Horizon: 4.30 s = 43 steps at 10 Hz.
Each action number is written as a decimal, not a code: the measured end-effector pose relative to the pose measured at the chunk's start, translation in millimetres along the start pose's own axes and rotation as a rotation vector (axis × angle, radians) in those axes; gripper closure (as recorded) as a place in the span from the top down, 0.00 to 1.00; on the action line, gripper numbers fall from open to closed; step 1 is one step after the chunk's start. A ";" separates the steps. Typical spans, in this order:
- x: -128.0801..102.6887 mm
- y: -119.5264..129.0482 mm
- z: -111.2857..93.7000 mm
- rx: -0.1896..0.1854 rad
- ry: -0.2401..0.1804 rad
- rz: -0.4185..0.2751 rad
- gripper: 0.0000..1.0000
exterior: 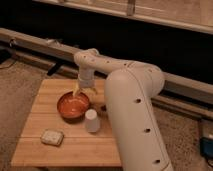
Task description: Push the ceramic bowl across the table
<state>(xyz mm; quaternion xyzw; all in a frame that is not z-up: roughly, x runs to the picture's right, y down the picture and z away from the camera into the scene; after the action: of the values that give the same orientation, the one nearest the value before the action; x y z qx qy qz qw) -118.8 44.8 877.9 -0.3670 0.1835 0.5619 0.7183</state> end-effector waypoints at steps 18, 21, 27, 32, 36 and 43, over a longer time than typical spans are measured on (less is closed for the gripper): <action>0.0 -0.2 -0.3 0.000 0.000 0.000 0.80; -0.2 -0.2 -1.4 0.000 -0.002 0.000 0.80; -5.4 -2.8 10.3 0.007 -0.001 -0.015 0.80; -16.0 -4.0 55.2 0.004 0.020 -0.044 0.80; -19.3 27.7 59.7 0.006 0.047 -0.090 0.80; -10.4 79.3 69.2 0.005 0.143 -0.140 0.80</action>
<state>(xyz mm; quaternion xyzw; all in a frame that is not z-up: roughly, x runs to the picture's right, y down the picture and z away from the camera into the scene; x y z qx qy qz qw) -206.9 96.4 905.4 -0.4164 0.2095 0.4820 0.7419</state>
